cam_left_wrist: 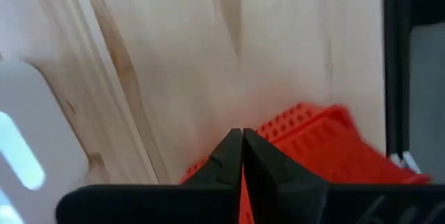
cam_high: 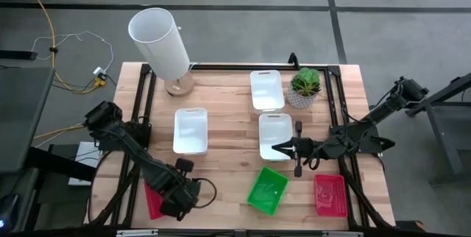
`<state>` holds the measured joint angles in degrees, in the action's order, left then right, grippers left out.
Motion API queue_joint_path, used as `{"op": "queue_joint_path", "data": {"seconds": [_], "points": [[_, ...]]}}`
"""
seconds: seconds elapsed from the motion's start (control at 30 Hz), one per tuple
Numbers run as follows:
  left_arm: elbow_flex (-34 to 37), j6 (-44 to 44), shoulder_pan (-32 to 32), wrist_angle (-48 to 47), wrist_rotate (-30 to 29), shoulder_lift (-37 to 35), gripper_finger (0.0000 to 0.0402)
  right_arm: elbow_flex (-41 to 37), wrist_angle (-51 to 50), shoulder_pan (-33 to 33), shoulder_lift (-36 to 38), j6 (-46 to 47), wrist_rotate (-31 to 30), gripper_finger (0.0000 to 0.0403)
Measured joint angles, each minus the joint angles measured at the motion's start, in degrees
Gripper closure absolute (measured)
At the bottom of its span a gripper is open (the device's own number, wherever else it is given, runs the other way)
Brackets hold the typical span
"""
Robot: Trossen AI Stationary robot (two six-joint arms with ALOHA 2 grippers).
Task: Stack baskets by color
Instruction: Stack the middle red bin on the left red bin
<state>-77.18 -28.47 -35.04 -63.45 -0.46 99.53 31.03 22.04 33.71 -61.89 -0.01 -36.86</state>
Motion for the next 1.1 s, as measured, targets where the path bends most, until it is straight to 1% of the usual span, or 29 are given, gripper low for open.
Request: {"op": "queue_joint_path", "data": {"seconds": [0.13,0.3,0.4,0.5,0.57,0.67,0.8,0.93,1.0,1.1], "points": [[3.0,0.1,1.0,-0.2,4.0,0.0,0.0401,0.0,0.0,0.0,0.0,0.0,0.0,0.0403],[5.1,0.1,1.0,-0.2,5.2,0.0,0.0401,0.0,0.0,0.0,0.0,0.0,0.0,0.0403],[5.2,0.1,1.0,-0.1,6.4,0.0,0.0401,0.0,0.0,0.0,0.0,0.0,0.0,0.0403],[5.2,0.1,1.1,-0.3,9.9,0.0,0.0401,0.0,0.0,0.0,0.0,0.0,0.0,0.0403],[5.2,-0.3,1.3,-1.5,12.3,0.0,0.0401,0.0,0.0,0.0,0.0,0.0,0.0,0.0403],[4.9,-1.1,1.6,-4.4,13.4,0.0,0.0401,0.0,0.0,0.0,0.0,0.0,0.0,0.0403],[3.2,0.1,1.7,-6.2,13.3,0.0,0.0401,0.0,0.0,0.0,0.0,0.0,0.0,0.0403],[-1.4,-0.4,1.4,-9.3,12.2,0.0,0.0401,0.0,0.0,0.0,0.0,0.0,0.0,0.0403],[-4.7,-2.0,0.5,-11.8,10.2,0.0,0.0401,0.0,0.0,0.0,0.0,0.0,0.0,0.0403],[-9.2,-4.8,-2.6,-13.3,4.3,0.0,0.0401,0.0,-0.2,0.0,0.0,0.0,0.0,0.0403]]}}
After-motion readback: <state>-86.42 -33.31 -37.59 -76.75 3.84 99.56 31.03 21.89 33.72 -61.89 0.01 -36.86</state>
